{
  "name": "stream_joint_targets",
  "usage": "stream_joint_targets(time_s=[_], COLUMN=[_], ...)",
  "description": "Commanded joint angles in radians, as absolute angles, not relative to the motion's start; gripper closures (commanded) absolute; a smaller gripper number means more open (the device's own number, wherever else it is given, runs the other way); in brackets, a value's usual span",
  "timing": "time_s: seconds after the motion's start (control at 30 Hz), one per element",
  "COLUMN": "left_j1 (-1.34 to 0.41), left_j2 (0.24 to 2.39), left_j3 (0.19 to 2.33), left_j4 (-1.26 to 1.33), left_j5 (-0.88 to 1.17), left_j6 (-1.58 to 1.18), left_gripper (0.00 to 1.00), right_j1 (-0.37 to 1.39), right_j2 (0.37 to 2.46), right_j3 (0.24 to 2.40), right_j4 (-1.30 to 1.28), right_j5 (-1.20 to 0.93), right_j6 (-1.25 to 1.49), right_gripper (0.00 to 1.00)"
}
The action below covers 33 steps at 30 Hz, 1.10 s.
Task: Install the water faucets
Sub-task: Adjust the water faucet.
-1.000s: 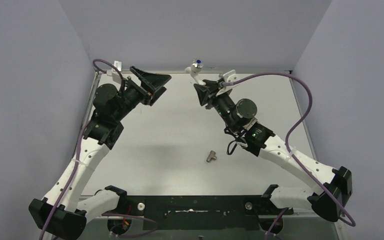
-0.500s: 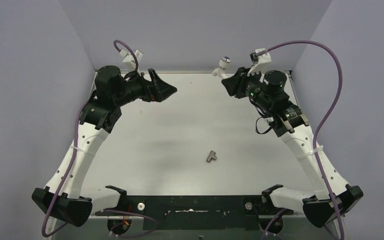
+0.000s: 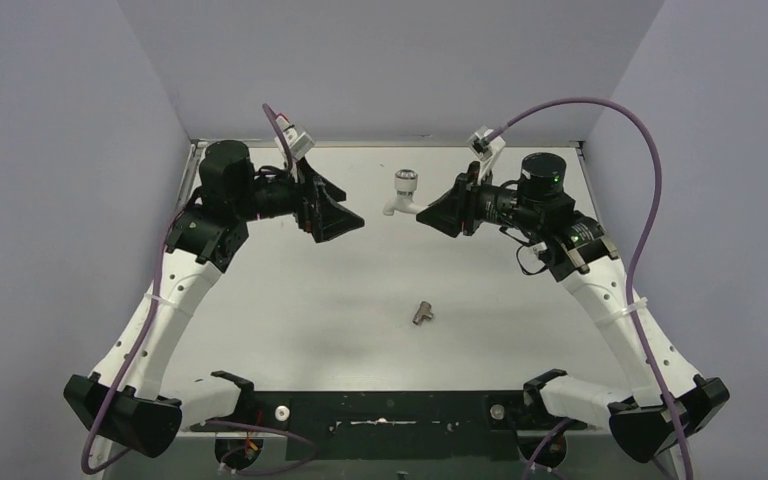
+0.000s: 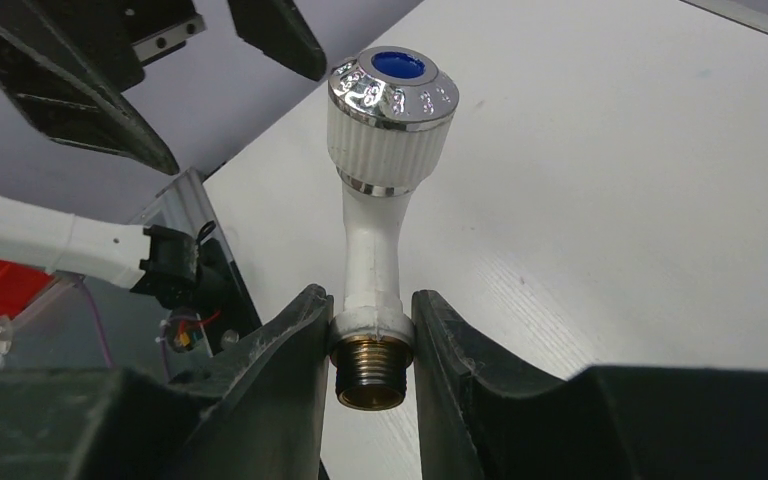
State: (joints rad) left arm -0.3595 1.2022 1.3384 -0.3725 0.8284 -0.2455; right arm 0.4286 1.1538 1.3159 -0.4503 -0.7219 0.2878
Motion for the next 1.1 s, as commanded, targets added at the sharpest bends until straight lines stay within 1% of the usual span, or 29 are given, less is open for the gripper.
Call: stream_joint_targets(time_s=[0.0, 0.13, 0.37, 0.57, 0.7, 0.8, 0.87, 1.07], left_j1=[-0.410, -0.471, -0.541, -0.548, -0.554, -0.565, -0.575, -0.595], left_j2=[1.133, 1.096, 1.079, 1.045, 1.041, 1.043, 1.045, 1.063], left_j3=[1.309, 1.264, 1.225, 1.197, 1.160, 1.150, 1.157, 1.176], left_j4=[-0.251, -0.166, -0.043, 0.022, 0.157, 0.211, 0.220, 0.204], left_j5=[0.952, 0.963, 1.024, 1.039, 1.050, 1.059, 1.059, 1.063], left_j6=[-0.159, -0.155, -0.206, -0.267, -0.367, -0.413, -0.425, -0.430], left_gripper=[0.03, 0.04, 0.26, 0.27, 0.31, 0.35, 0.38, 0.41], right_j1=[0.483, 0.618, 0.684, 0.692, 0.693, 0.698, 0.699, 0.703], right_j2=[1.091, 1.083, 1.050, 0.983, 0.983, 0.986, 0.993, 1.011], right_j3=[1.302, 1.339, 1.323, 1.283, 1.279, 1.267, 1.268, 1.283], right_j4=[-0.287, -0.304, -0.236, -0.109, -0.090, -0.083, -0.083, -0.109], right_j5=[-0.887, -0.812, -0.817, -0.822, -0.876, -0.888, -0.898, -0.888], right_j6=[0.283, 0.208, 0.216, 0.264, 0.275, 0.278, 0.276, 0.249], right_gripper=[1.00, 1.00, 1.00, 1.00, 1.00, 1.00, 1.00, 1.00])
